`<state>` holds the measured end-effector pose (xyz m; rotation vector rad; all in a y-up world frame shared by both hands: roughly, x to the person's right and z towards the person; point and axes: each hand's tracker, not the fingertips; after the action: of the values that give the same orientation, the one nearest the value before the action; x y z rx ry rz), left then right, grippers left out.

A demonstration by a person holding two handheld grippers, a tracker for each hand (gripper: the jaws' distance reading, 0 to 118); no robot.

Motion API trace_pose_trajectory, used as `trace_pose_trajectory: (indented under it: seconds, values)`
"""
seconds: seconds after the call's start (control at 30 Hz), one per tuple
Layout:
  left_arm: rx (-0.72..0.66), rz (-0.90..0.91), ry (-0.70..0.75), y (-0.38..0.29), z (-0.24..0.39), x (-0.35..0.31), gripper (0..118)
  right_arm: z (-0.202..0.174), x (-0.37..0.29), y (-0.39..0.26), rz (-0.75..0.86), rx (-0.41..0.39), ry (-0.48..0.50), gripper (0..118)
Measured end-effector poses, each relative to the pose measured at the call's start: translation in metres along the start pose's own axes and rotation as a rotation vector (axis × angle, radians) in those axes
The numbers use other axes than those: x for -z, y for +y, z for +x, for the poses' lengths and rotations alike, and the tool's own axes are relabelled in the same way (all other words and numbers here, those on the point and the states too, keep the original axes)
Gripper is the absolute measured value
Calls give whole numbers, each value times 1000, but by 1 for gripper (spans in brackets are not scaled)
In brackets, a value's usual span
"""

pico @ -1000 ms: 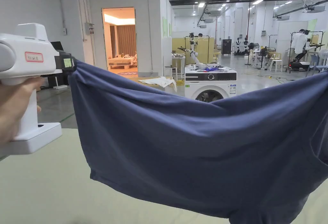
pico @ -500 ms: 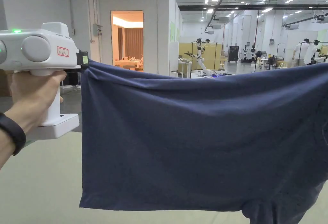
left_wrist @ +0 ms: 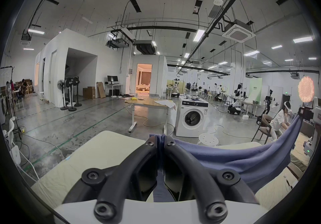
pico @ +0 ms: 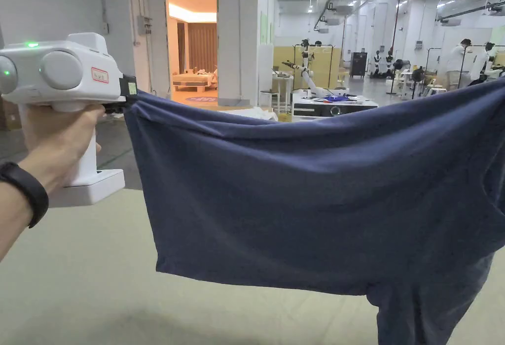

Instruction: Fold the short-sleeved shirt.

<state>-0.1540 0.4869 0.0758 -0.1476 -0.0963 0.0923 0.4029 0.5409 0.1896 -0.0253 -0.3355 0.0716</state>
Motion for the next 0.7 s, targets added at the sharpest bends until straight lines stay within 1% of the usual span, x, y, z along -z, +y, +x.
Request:
trace_pose_trajectory:
  seconds: [0.1, 0.13, 0.27, 0.37, 0.47, 0.53, 0.6, 0.63, 0.7]
  values:
    - [55, -68, -29, -29, 2, 3, 0, -1, 1, -27, -38, -14, 22, 1]
    - [60, -81, -27, -40, 2, 3, 0, -1, 2, -37, -75, -15, 34, 1]
    - [25, -145, -64, -88, 1, -8, 0, 3, -8, -80, -122, 25, 94, 1]
    - [-3, -180, -115, -127, -3, -34, 0, 11, -30, -113, -153, 41, 119, 1]
    - [-28, -215, -174, -167, -8, -68, 0, 24, -68, -147, -175, 72, 156, 1]
    - [-78, -218, -194, -197, -12, -101, 0, 35, -97, -173, -195, 70, 184, 1]
    - [-127, -222, -229, -227, -17, -133, 0, 46, -133, -199, -219, 91, 190, 1]
    - [-150, -250, -234, -242, -20, -150, 0, 53, -151, -216, -223, 113, 186, 1]
    - [-191, -249, -247, -270, -26, -181, 0, 64, -187, -247, -260, 161, 185, 1]
